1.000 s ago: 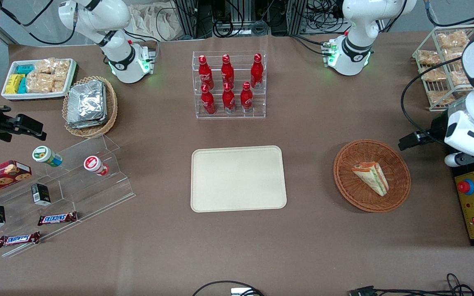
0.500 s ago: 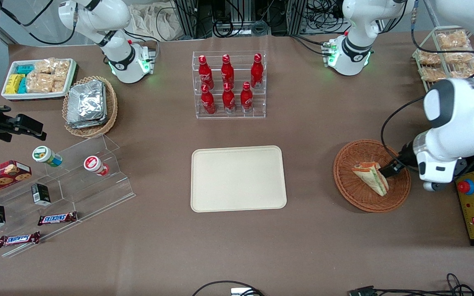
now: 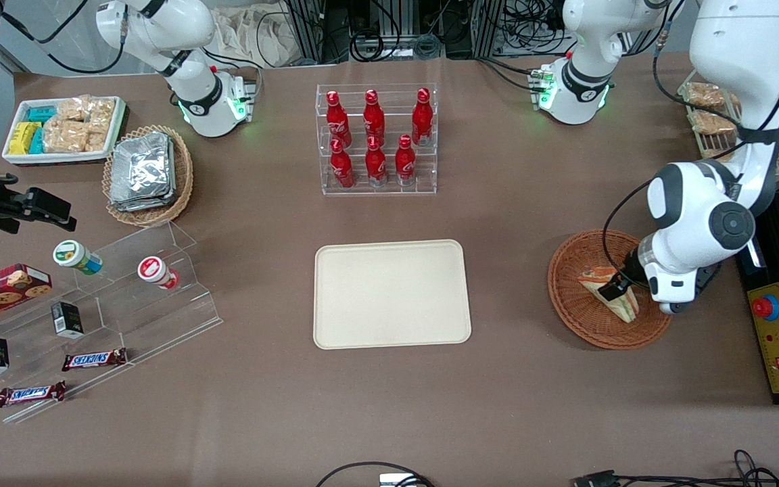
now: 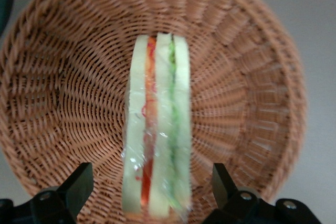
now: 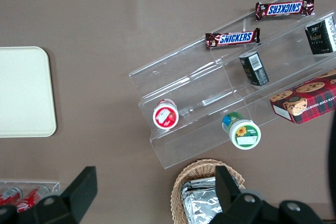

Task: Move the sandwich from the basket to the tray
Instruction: 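Lower the left gripper and grasp the wrapped sandwich, lifting it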

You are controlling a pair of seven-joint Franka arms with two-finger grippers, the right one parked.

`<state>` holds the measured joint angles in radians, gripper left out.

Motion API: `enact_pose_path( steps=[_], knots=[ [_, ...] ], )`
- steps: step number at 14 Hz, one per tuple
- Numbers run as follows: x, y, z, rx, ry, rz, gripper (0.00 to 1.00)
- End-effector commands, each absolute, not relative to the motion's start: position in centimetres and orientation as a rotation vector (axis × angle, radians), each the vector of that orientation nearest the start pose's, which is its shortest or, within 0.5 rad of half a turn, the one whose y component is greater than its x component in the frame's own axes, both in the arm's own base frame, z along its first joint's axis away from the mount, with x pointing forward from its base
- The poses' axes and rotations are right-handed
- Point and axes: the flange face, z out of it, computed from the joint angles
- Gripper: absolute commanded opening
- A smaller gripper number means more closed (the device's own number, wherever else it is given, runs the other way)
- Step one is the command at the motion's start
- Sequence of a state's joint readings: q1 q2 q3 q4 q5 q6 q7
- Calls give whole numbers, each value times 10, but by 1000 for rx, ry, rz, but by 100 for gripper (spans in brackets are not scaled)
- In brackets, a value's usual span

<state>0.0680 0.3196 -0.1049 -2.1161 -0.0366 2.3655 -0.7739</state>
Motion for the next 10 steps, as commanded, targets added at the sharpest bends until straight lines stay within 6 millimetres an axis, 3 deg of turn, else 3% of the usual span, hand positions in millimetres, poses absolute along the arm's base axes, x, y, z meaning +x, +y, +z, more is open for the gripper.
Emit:
enact_pose_path(
  steps=[1,3,4,6,7,10],
  knots=[
    [560,-20,242,-2913,-1203,139,100],
    [561,-20,237,-2914,-1204,139,100],
    [561,-20,237,-2915,-1204,137,91],
    [563,-20,240,-2918,-1203,131,18],
    [563,-22,240,-2915,-1207,131,0],
    [570,-22,249,-2906,-1248,105,0]
  ],
)
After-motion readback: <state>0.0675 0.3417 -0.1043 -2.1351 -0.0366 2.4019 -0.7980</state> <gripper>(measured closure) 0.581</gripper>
